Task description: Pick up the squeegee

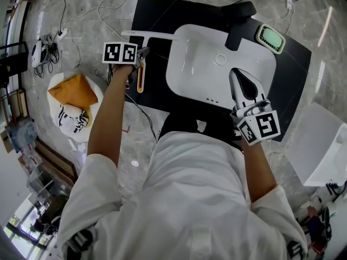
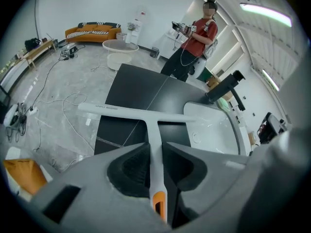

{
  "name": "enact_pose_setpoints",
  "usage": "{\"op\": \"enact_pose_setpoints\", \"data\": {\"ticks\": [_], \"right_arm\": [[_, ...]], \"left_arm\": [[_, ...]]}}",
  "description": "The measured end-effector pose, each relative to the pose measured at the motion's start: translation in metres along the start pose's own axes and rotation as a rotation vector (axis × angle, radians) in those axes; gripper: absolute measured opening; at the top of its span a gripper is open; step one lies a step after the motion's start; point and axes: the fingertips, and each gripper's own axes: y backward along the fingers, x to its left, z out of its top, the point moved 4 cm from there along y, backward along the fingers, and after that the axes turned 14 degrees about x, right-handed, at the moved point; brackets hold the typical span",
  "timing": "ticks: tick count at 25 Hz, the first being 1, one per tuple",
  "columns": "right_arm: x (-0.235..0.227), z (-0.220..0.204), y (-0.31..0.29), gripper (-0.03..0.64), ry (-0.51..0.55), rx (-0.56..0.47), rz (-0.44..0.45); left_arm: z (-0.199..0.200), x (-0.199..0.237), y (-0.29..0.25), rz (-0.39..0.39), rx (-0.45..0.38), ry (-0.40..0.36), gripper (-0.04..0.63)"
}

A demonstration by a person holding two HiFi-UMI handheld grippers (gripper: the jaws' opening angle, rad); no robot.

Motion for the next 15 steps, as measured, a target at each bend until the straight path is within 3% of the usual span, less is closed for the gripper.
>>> {"op": "enact_pose_setpoints", "data": {"ticks": [8, 15], "right_arm": [[0.009, 0.006, 0.013, 0.015, 0.023, -0.027, 0.0], [0.022, 0.03, 0.035, 0.015, 0.095, -0.09, -0.019]], "left_arm": [[-0.013, -0.011, 0.025, -0.023, -0.076, -0.004, 0.087], [-0.017, -0.047, 0.095, -0.053, -0.293, -0.072, 0.08]]}}
